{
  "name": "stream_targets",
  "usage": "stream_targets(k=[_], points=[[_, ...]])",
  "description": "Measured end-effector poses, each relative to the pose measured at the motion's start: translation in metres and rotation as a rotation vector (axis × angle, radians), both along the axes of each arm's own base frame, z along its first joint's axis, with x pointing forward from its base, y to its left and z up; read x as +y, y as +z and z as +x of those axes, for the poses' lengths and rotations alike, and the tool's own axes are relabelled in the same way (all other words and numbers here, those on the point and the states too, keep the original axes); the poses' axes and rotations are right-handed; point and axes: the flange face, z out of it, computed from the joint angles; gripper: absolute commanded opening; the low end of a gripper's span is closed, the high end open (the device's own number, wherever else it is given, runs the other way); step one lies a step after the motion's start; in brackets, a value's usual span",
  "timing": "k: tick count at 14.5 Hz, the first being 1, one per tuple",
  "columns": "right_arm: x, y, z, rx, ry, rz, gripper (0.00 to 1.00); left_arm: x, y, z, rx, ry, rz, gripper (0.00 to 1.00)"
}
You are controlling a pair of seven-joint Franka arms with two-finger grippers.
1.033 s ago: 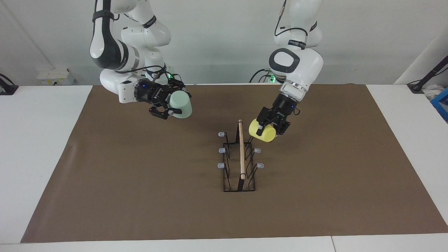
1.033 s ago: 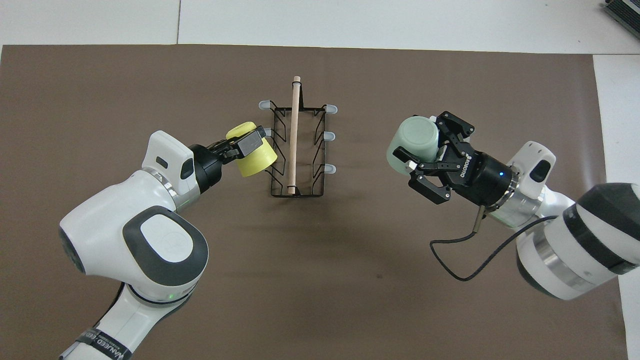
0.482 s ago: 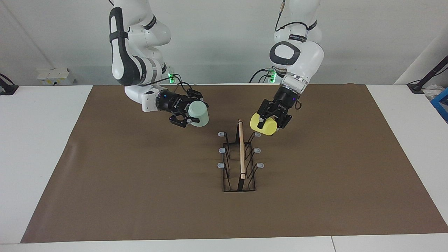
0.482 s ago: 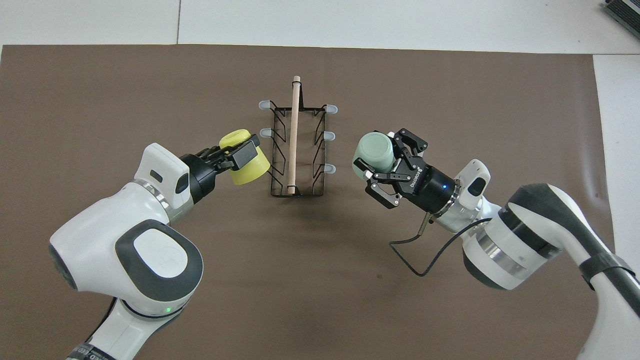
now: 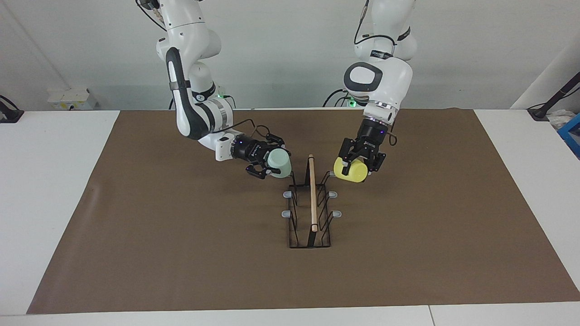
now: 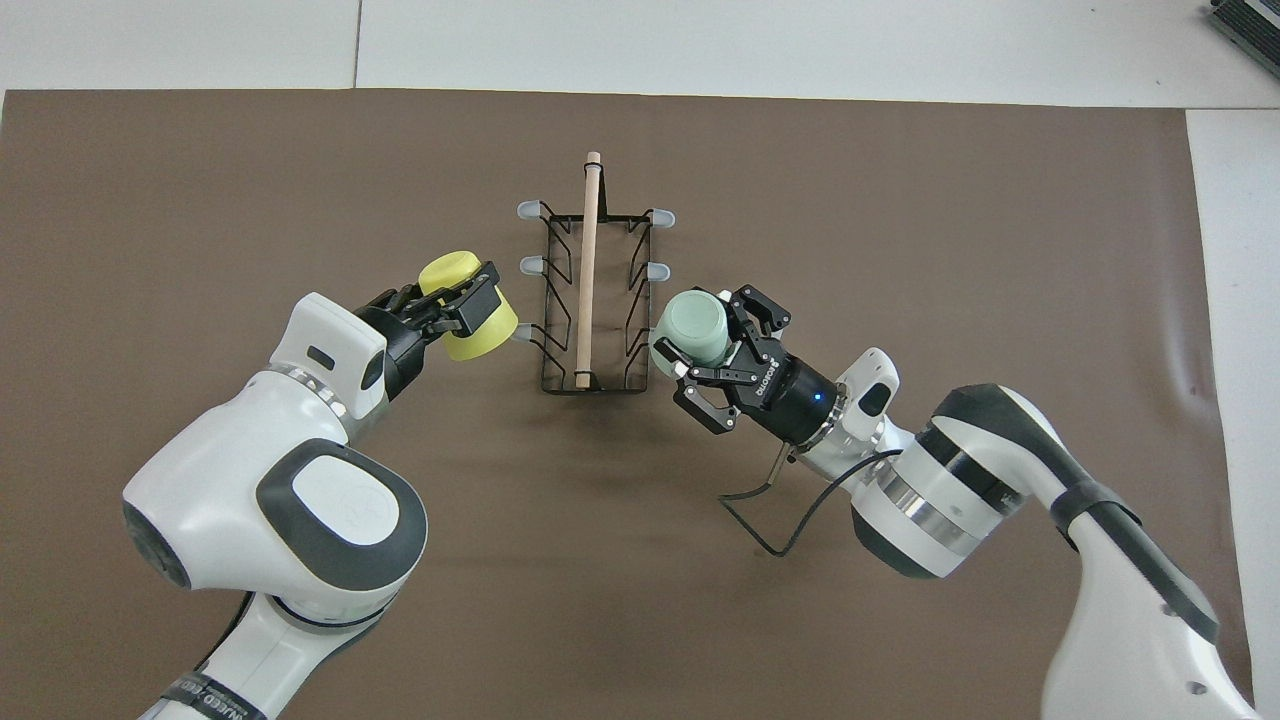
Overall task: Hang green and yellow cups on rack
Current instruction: 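Hang the green cup on a rack peg with the right gripper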
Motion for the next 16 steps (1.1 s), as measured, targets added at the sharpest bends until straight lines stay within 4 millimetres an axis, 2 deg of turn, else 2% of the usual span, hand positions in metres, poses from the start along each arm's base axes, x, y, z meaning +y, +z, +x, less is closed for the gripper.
stream_targets(k=[3,5,8,10,12,14,16], points=[[0.000,-0.002,0.000,-0.011,-0.016,-0.006,0.18,-0.010,0.000,0.007,-0.012,0.010,-0.004,0.00],[0.008,-0.002,-0.002,-0.014,-0.018,0.000,0.18,-0.012,0.002,0.011,-0.017,0.011,-0.012,0.00],[0.020,-0.005,-0.007,-0.008,0.000,-0.002,0.18,-0.020,-0.001,0.007,-0.010,-0.004,-0.011,0.00],[0.020,-0.008,-0.006,-0.002,-0.002,-0.008,0.18,-0.025,-0.006,0.001,0.000,-0.016,-0.006,0.02],[0.021,-0.010,-0.004,0.001,-0.003,-0.011,0.18,-0.027,-0.011,-0.003,0.006,-0.015,0.002,0.09],[0.021,-0.015,-0.004,0.001,-0.005,-0.020,0.18,-0.028,-0.015,-0.007,0.012,-0.015,0.012,0.31],[0.021,-0.027,-0.004,0.002,-0.008,-0.035,0.18,-0.029,-0.020,-0.012,0.019,-0.017,0.020,0.37]])
